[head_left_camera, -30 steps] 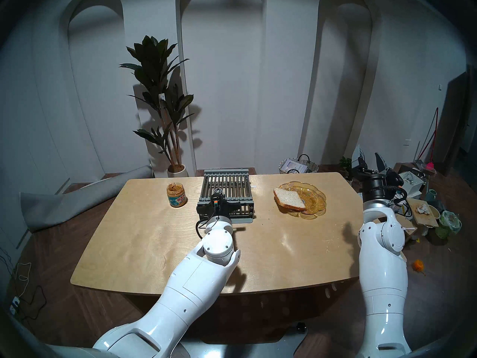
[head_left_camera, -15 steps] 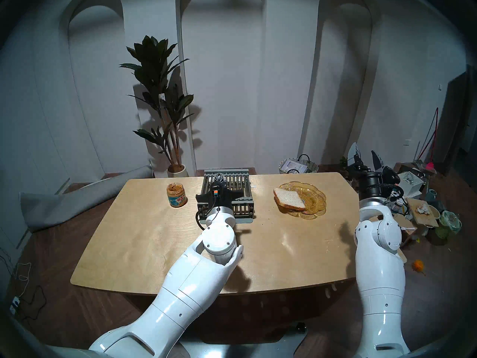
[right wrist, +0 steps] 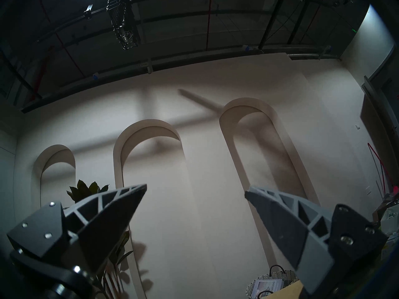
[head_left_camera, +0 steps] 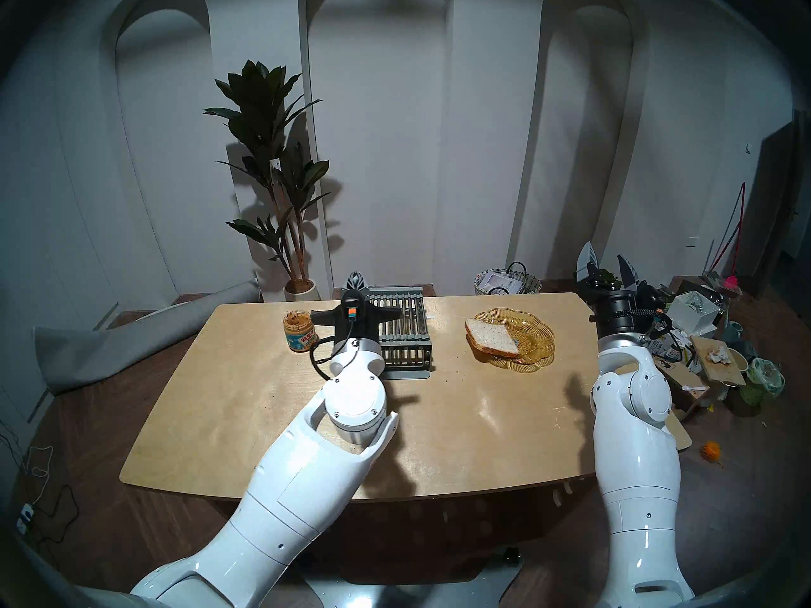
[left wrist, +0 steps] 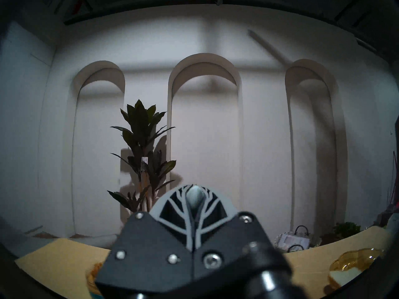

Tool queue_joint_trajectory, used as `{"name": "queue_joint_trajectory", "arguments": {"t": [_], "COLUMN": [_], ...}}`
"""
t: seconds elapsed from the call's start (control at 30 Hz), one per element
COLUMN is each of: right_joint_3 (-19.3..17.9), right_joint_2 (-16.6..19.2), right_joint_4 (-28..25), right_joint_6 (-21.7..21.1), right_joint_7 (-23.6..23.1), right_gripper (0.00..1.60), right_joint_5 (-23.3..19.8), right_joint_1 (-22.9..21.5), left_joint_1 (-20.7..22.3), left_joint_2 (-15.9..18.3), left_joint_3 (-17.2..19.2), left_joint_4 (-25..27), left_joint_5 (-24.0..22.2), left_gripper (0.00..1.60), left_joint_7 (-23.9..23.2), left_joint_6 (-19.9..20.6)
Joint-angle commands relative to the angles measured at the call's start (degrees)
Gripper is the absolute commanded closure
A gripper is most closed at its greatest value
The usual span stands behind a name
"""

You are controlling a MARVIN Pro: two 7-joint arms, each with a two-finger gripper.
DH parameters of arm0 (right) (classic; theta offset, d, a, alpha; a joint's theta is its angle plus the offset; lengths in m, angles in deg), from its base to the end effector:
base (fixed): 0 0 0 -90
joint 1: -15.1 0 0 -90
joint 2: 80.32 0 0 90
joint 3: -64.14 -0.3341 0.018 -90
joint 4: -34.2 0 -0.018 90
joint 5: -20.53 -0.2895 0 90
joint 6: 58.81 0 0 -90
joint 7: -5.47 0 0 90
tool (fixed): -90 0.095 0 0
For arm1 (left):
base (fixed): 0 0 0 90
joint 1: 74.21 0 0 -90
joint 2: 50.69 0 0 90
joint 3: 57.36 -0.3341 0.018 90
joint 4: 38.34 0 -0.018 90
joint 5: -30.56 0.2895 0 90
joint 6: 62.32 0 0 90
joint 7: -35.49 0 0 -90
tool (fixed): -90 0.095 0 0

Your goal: Spread peanut butter over the slice of bread with the knife

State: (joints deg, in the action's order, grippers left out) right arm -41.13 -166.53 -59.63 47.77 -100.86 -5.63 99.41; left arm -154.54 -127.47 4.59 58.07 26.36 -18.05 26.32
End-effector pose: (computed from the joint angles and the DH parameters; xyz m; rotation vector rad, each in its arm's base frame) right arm 0.4087 -0.1105 -0.2458 -1.4165 0.2928 -2.5699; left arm 0.4164 -0.0556 -0.2689 -1.8167 -0.0602 -2.3644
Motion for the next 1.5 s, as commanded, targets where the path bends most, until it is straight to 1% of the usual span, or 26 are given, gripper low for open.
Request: {"name": "queue_joint_trajectory", "arguments": {"t": [0.0, 0.1, 0.13, 0.23, 0.27, 0.3, 0.37, 0.4, 0.43, 0.57, 0.63, 0.67, 0.73, 0.77, 0.83, 0.9, 0.93, 1.07, 1.1, 1.13, 1.2, 1.27, 1.33, 1.37, 1.43, 1.47], "right_joint_3": [2.74, 3.68, 4.2, 4.82, 5.12, 5.41, 5.89, 6.32, 6.52, 6.92, 7.19, 7.29, 7.47, 7.54, 7.75, 7.91, 7.98, 8.21, 8.24, 8.28, 8.32, 8.36, 8.41, 8.41, 8.42, 8.43], "right_joint_2": [-0.86, -1.09, -1.23, -1.54, -1.69, -1.87, -2.21, -2.55, -2.69, -3.09, -3.31, -3.38, -3.53, -3.58, -3.68, -3.77, -3.81, -3.89, -3.89, -3.9, -3.92, -3.94, -3.93, -3.94, -3.94, -3.94], "right_joint_4": [0.28, 0.72, 1.1, 1.51, 1.73, 1.91, 2.12, 2.37, 2.53, 2.97, 3.33, 3.46, 3.76, 3.9, 4.24, 4.49, 4.61, 5.24, 5.34, 5.5, 5.78, 6.06, 6.41, 6.51, 6.76, 6.87], "right_joint_6": [-0.07, -0.04, 0.06, 0.11, 0.19, 0.25, 0.36, 0.52, 0.63, 0.82, 0.98, 1.07, 1.26, 1.29, 1.47, 1.52, 1.6, 1.96, 1.96, 2.1, 2.2, 2.32, 2.47, 2.45, 2.56, 2.61], "right_joint_7": [-0.12, -0.04, 0.05, 0.18, 0.29, 0.39, 0.53, 0.78, 0.95, 1.42, 1.87, 2.01, 2.44, 2.61, 3.03, 3.28, 3.42, 4.01, 4.08, 4.23, 4.45, 4.6, 4.71, 4.78, 4.91, 4.96], "right_gripper": [0.0, 0.0, 0.0, 0.0, 0.0, 0.0, 0.0, 0.0, 0.0, 0.0, 0.0, 0.0, 0.0, 0.0, 0.0, 0.0, 0.0, 0.0, 0.0, 0.0, 0.0, 0.0, 0.0, 0.0, 0.0, 0.0], "right_joint_5": [1.06, 1.52, 1.88, 2.24, 2.49, 2.67, 2.95, 3.25, 3.46, 3.84, 4.21, 4.35, 4.7, 4.83, 5.22, 5.43, 5.55, 6.11, 6.16, 6.31, 6.46, 6.59, 6.72, 6.74, 6.83, 6.86], "right_joint_1": [-1.91, -2.29, -2.51, -2.71, -2.84, -2.91, -2.95, -3.04, -3.12, -3.23, -3.3, -3.3, -3.36, -3.4, -3.53, -3.63, -3.68, -3.96, -4.0, -4.07, -4.2, -4.34, -4.48, -4.51, -4.61, -4.65], "left_joint_1": [-3.01, -4.34, -5.44, -5.99, -6.38, -6.48, -6.38, -6.15, -6.04, -5.26, -4.64, -4.33, -3.57, -3.12, -2.05, -1.07, -0.59, 1.78, 1.62, 2.99, 3.89, 5.25, 6.6, 5.68, 7.79, 7.35], "left_joint_2": [7.0, 8.42, 10.03, 11.0, 12.64, 13.83, 13.92, 15.71, 16.19, 17.94, 20.12, 19.59, 22.01, 21.79, 23.6, 25.27, 24.66, 28.73, 27.59, 29.45, 30.62, 31.69, 32.17, 32.45, 32.99, 32.91], "left_joint_3": [5.39, 7.48, 8.6, 9.87, 10.48, 11.07, 12.03, 12.86, 13.24, 13.85, 14.14, 14.32, 14.25, 14.24, 14.04, 13.79, 13.8, 12.9, 13.3, 12.51, 12.06, 11.07, 9.66, 9.82, 7.75, 7.73], "left_joint_4": [7.05, 8.57, 10.15, 10.72, 11.52, 11.79, 11.88, 12.12, 12.36, 12.37, 12.7, 12.61, 12.79, 12.54, 12.39, 12.15, 11.84, 11.26, 11.29, 10.91, 10.92, 10.39, 9.7, 10.38, 9.62, 9.96], "left_joint_5": [2.26, 2.43, 1.93, 1.84, 1.22, 1.17, 0.52, 0.41, 0.1, -0.45, -1.43, -1.51, -2.12, -2.22, -2.82, -3.17, -3.14, -3.73, -2.95, -3.5, -3.71, -2.01, -0.54, 1.51, 2.83, 4.48], "left_gripper": [1.6, 1.6, 1.6, 1.6, 1.6, 1.6, 1.6, 1.6, 1.6, 1.6, 1.6, 1.6, 1.6, 1.6, 1.6, 1.6, 1.6, 1.6, 1.6, 1.6, 1.6, 1.6, 1.6, 1.6, 1.6, 1.6], "left_joint_7": [-2.29, -4.8, -7.09, -9.27, -11.13, -12.64, -13.59, -16.23, -17.25, -20.13, -23.32, -23.16, -26.49, -26.57, -29.45, -31.88, -31.66, -37.67, -36.89, -39.42, -41.27, -43.73, -44.34, -44.43, -44.75, -44.62], "left_joint_6": [5.34, 7.93, 9.87, 11.99, 13.08, 14.26, 15.84, 18.08, 19.3, 21.97, 24.0, 24.77, 26.47, 27.13, 28.68, 29.62, 30.12, 31.64, 31.57, 31.88, 31.83, 31.84, 31.26, 30.42, 30.13, 29.71]}}
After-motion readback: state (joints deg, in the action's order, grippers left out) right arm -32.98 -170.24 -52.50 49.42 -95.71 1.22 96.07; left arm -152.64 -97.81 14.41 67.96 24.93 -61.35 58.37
